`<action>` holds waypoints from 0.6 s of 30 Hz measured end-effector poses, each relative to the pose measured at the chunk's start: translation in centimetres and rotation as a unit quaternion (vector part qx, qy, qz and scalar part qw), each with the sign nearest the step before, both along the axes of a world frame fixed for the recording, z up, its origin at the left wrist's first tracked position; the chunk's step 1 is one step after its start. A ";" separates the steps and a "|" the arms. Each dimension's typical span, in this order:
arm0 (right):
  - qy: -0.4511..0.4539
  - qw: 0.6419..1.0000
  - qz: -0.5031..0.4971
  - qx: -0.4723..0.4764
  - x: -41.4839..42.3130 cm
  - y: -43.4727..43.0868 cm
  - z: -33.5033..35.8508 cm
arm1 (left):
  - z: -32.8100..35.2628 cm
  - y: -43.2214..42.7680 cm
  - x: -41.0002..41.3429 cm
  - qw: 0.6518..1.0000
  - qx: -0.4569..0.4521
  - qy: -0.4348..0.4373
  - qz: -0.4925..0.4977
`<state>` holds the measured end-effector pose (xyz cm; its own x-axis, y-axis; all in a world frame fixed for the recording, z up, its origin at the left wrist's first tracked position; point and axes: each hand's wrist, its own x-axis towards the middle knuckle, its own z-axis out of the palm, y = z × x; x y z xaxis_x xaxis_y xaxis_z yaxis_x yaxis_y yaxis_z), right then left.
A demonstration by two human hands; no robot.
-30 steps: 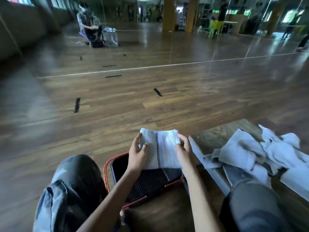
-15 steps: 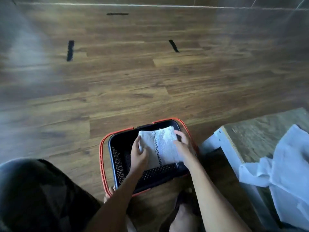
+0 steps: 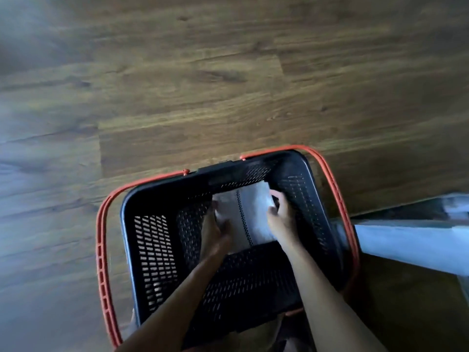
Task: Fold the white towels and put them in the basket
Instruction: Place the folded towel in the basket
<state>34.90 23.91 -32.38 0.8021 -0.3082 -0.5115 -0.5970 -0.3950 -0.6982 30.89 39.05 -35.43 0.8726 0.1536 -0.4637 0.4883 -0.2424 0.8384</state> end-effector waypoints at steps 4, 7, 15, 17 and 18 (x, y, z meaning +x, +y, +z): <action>-0.014 0.992 0.036 -0.120 0.1 0.8 -1.9 | -0.8 0.4 0.4 0.995 0.088 -0.005 -0.040; -0.023 0.972 0.104 -0.209 -0.4 1.4 -2.5 | -0.1 0.4 0.4 0.981 0.168 0.009 -0.095; 0.002 0.837 0.408 -0.366 -0.3 0.9 -4.2 | -3.0 1.7 0.3 0.825 0.417 -0.089 -0.371; 0.005 0.814 0.439 -0.381 -1.0 0.1 -5.6 | -3.7 2.0 0.4 0.800 0.443 -0.093 -0.393; 0.006 0.813 0.442 -0.377 -1.1 -0.1 -6.1 | -3.9 2.0 0.4 0.793 0.452 -0.096 -0.398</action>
<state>33.80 23.81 -38.49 0.8770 0.1570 -0.4542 0.1491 -0.9874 -0.0534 31.31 41.02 -39.29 0.9014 -0.2865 -0.3247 -0.2360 -0.9537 0.1865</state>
